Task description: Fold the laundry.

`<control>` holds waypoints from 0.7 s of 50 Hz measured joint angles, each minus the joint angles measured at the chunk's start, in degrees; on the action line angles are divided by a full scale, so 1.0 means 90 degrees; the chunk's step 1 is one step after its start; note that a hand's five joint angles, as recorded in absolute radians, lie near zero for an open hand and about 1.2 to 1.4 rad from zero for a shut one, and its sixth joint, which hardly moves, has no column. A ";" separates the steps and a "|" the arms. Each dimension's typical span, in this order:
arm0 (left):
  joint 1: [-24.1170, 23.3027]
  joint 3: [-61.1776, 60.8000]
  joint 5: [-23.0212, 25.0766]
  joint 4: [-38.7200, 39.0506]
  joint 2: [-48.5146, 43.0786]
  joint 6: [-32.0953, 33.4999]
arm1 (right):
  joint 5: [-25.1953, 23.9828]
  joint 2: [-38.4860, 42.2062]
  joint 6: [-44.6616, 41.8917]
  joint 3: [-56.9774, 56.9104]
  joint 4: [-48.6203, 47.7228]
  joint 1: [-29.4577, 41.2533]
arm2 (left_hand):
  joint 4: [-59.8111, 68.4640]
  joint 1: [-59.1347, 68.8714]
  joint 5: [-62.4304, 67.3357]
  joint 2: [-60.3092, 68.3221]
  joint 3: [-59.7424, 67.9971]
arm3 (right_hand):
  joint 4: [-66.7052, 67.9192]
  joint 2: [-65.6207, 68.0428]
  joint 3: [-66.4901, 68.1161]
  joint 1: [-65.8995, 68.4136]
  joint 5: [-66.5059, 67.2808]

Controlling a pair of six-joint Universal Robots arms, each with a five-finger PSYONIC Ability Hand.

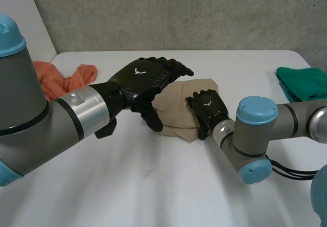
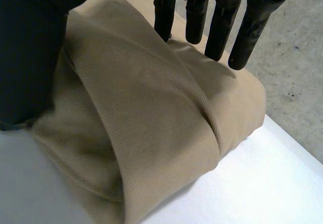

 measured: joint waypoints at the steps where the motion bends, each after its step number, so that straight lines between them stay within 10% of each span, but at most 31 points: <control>1: -0.0001 -0.0005 -0.0001 0.0003 -0.0002 -0.0004 | -0.0010 0.0042 0.0002 -0.0069 0.0000 0.0000 | 0.0000 0.0000 0.0000 0.0000 0.0000 | 0.0313 0.0252 0.0338 0.0416 0.0097; 16: -0.0015 -0.0034 0.0003 0.0010 -0.0007 -0.0028 | -0.0029 0.0291 0.0017 -0.0657 0.0011 0.0049 | 0.0001 0.0000 0.0000 0.0000 0.0000 | 0.0548 0.0473 0.0505 0.0594 0.0414; 27: -0.0008 -0.0034 0.0013 0.0013 -0.0007 -0.0141 | -0.0039 0.0636 0.0028 -0.1230 0.0056 0.0069 | 0.0001 0.0000 0.0000 0.0000 0.0000 | 0.2950 0.2997 0.2902 0.2619 0.2484; 28: -0.0007 -0.0034 0.0012 0.0013 -0.0007 -0.0144 | -0.0044 0.0638 0.0029 -0.1243 0.0061 0.0069 | 0.0001 0.0000 0.0000 0.0000 0.0000 | 0.5159 0.5213 0.4852 0.3961 0.4588; 35: -0.0003 -0.0032 0.0012 0.0011 0.0015 -0.0159 | -0.0260 0.0473 0.0002 -0.1081 0.0098 0.0021 | 0.0002 0.0000 0.0000 0.0000 0.0000 | 0.5434 0.5390 0.4961 0.4040 0.4916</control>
